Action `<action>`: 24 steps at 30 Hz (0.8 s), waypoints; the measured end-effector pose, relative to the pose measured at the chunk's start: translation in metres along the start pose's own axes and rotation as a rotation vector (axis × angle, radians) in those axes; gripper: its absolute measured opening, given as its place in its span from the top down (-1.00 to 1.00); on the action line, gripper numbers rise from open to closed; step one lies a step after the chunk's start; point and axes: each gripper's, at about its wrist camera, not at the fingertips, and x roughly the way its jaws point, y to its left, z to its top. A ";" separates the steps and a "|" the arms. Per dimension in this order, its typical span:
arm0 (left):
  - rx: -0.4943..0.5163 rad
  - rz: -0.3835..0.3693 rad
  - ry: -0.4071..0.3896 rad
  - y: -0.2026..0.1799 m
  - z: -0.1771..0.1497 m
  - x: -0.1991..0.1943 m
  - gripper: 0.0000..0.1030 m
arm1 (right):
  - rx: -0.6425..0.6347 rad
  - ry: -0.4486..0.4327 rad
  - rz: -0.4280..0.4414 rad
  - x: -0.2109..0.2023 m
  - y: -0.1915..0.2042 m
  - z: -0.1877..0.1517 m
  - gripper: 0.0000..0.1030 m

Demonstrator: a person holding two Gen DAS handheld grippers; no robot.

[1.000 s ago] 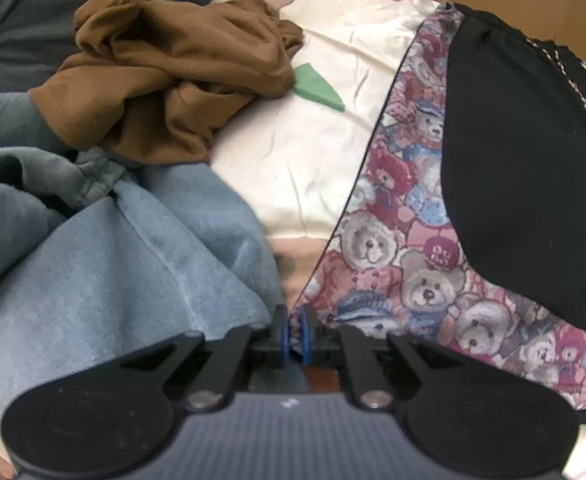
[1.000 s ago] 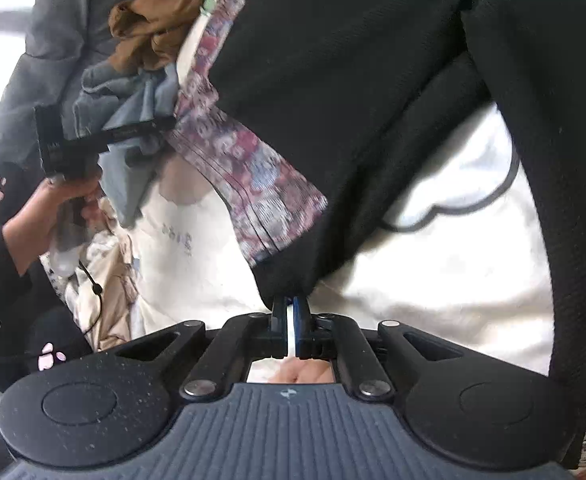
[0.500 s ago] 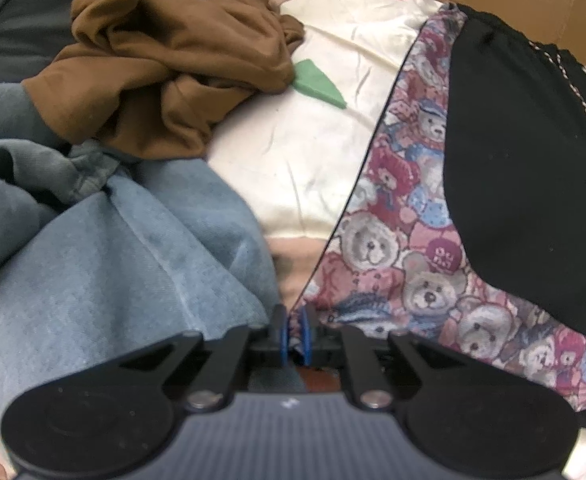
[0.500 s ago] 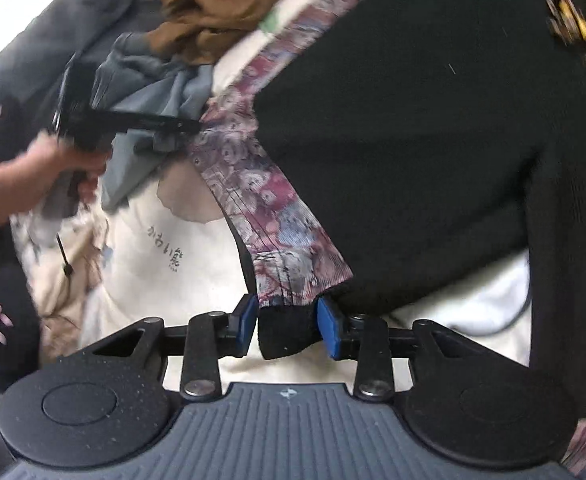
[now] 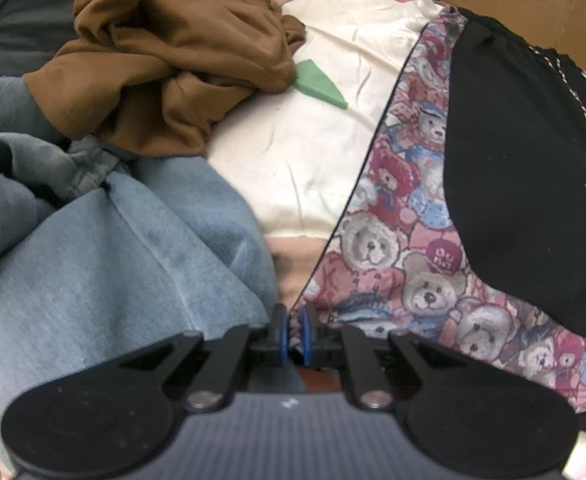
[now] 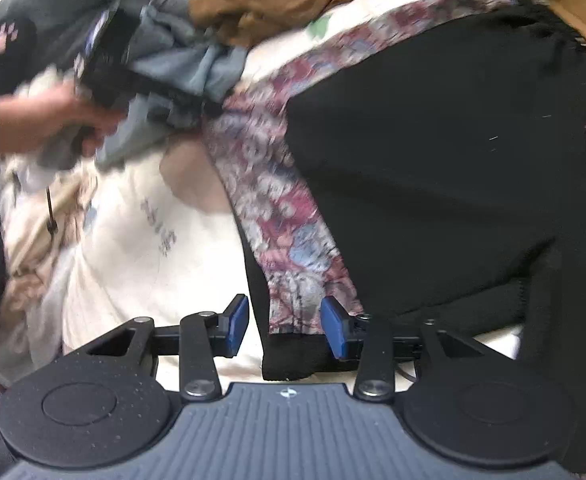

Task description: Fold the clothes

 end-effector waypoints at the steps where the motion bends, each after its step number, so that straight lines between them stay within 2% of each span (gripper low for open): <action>1: -0.002 0.000 -0.001 0.000 0.000 0.000 0.81 | -0.015 0.011 -0.016 0.007 0.001 -0.001 0.10; 2: 0.001 0.000 -0.001 0.000 0.000 -0.001 0.82 | -0.030 0.021 -0.033 0.014 0.002 -0.002 0.11; 3: 0.003 -0.002 -0.001 0.000 -0.001 -0.001 0.83 | -0.033 0.027 -0.040 0.018 0.001 -0.003 0.20; 4: 0.006 -0.005 -0.001 0.000 -0.001 -0.001 0.85 | -0.035 0.032 -0.046 0.022 0.000 -0.004 0.40; 5: 0.008 -0.006 0.000 0.000 -0.001 -0.002 0.87 | -0.030 0.040 -0.043 0.025 -0.001 -0.005 0.75; 8: 0.013 -0.002 -0.002 0.000 0.000 -0.004 0.89 | -0.053 0.039 -0.033 0.028 0.000 -0.009 0.99; 17: 0.018 0.025 -0.004 0.000 0.003 -0.008 0.91 | -0.050 0.057 0.045 0.034 0.005 -0.010 1.00; 19: 0.014 0.028 -0.003 -0.001 0.004 -0.008 0.89 | -0.048 0.063 0.032 0.038 0.004 -0.012 1.00; 24: -0.020 0.037 -0.034 -0.003 0.009 -0.019 0.83 | 0.002 0.054 0.105 0.037 -0.001 -0.015 1.00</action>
